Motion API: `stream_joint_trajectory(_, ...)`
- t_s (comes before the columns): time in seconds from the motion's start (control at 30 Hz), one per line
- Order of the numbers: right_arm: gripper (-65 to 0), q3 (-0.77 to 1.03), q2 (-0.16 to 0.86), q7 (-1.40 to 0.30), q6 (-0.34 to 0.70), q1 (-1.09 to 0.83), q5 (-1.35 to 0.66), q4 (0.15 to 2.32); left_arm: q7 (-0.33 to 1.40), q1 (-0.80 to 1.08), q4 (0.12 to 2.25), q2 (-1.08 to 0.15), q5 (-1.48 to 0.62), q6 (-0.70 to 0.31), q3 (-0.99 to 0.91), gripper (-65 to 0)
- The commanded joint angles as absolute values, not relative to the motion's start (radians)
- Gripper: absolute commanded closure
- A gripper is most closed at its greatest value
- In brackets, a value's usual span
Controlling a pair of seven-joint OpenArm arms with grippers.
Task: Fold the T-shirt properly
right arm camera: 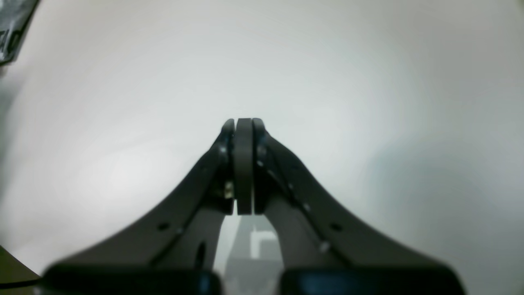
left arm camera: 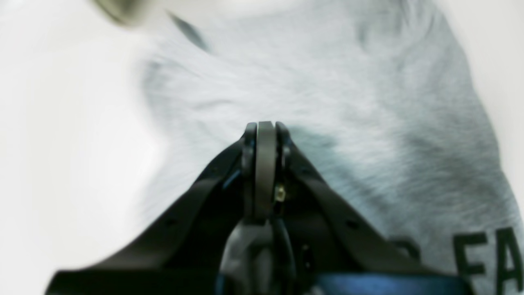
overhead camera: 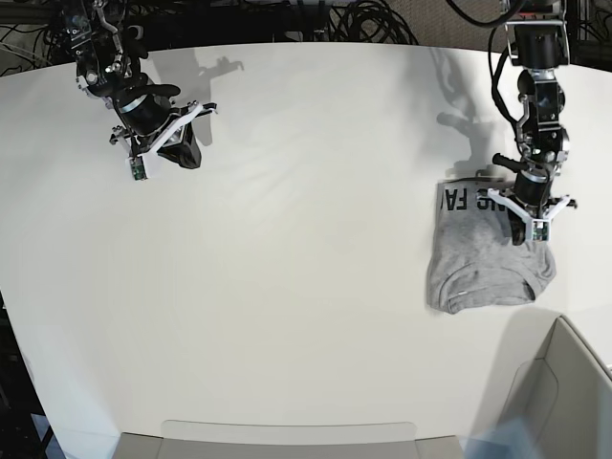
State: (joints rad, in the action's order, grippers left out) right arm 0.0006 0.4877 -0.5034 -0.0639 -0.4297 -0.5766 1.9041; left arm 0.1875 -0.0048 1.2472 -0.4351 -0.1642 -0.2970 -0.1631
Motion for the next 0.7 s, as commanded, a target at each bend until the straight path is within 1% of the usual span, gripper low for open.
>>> stream_joint_trajectory(0.0,0.0,0.007,0.506,-0.481,-0.058,-0.427,-0.584,1.934,0.136,-0.010,1.331,-0.438,-0.171,-0.300,-0.193,0.0)
stream_joint_trajectory(0.07,0.0,0.005,0.510,-0.484,-0.058,-0.437,-0.584,1.957,0.139,0.051,1.448,-0.417,-0.171,-0.300,-0.232,0.0)
stream_joint_trajectory(0.17,0.0,0.010,0.509,-0.584,-0.058,-0.455,-0.584,2.003,0.154,0.154,1.593,-0.377,-0.171,-0.300,-0.252,0.0)
stream_joint_trajectory(0.27,0.0,0.013,0.504,-0.677,-0.058,-0.486,-0.584,2.041,0.226,0.263,1.704,-0.340,-0.173,-0.297,-0.263,0.0)
stream_joint_trajectory(0.37,0.0,0.013,0.504,-0.687,-0.058,-0.549,-0.584,2.052,0.271,0.378,1.796,-0.246,-0.174,-0.302,-0.341,0.0)
stream_joint_trajectory(0.43,0.0,0.015,0.506,-0.687,-0.058,-0.593,-0.584,2.052,0.272,0.450,1.844,-0.185,-0.174,-0.303,-0.381,0.0)
stream_joint_trajectory(0.5,0.0,0.015,0.504,-0.687,-0.058,-0.638,-0.584,2.054,0.271,0.519,1.880,-0.157,-0.174,-0.306,-0.397,0.0)
stream_joint_trajectory(0.57,0.0,0.012,0.503,-0.685,-0.058,-0.687,-0.584,2.058,0.271,0.587,1.903,-0.150,-0.174,-0.346,-0.400,0.0)
stream_joint_trajectory(0.67,0.0,0.015,0.490,-0.685,-0.059,-0.753,-0.581,2.058,0.278,0.656,1.905,-0.107,-0.174,-0.401,-0.401,0.0)
